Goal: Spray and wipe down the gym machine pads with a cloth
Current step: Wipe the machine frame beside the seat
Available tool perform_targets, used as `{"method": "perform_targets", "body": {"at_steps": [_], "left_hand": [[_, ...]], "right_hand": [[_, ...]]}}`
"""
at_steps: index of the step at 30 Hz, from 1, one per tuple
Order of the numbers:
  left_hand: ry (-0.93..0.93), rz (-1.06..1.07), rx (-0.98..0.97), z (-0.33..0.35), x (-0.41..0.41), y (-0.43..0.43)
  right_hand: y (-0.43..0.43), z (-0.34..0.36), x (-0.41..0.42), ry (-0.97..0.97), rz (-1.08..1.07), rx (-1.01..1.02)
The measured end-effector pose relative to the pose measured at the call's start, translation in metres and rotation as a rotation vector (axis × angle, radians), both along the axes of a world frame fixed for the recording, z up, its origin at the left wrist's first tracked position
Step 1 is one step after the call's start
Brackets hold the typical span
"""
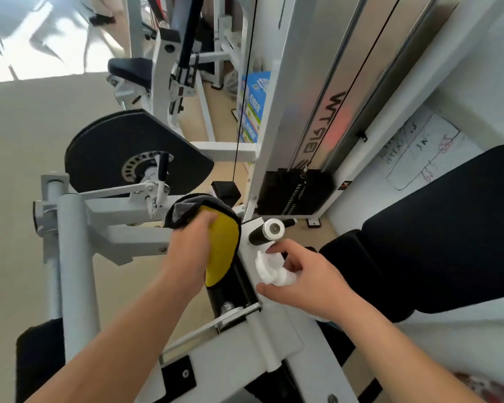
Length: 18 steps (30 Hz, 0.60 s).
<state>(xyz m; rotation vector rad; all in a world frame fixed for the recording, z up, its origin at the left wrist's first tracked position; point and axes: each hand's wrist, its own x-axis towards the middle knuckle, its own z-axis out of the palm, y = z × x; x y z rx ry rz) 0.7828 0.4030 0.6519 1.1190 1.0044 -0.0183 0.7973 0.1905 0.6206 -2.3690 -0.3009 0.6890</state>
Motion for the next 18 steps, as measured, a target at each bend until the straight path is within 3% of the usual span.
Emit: {"method": "perform_targets", "body": {"at_steps": [18], "left_hand": [[-0.039, -0.013, 0.003, -0.019, -0.017, 0.003]], "right_hand": [[0.006, -0.008, 0.006, -0.080, -0.089, 0.055]]}}
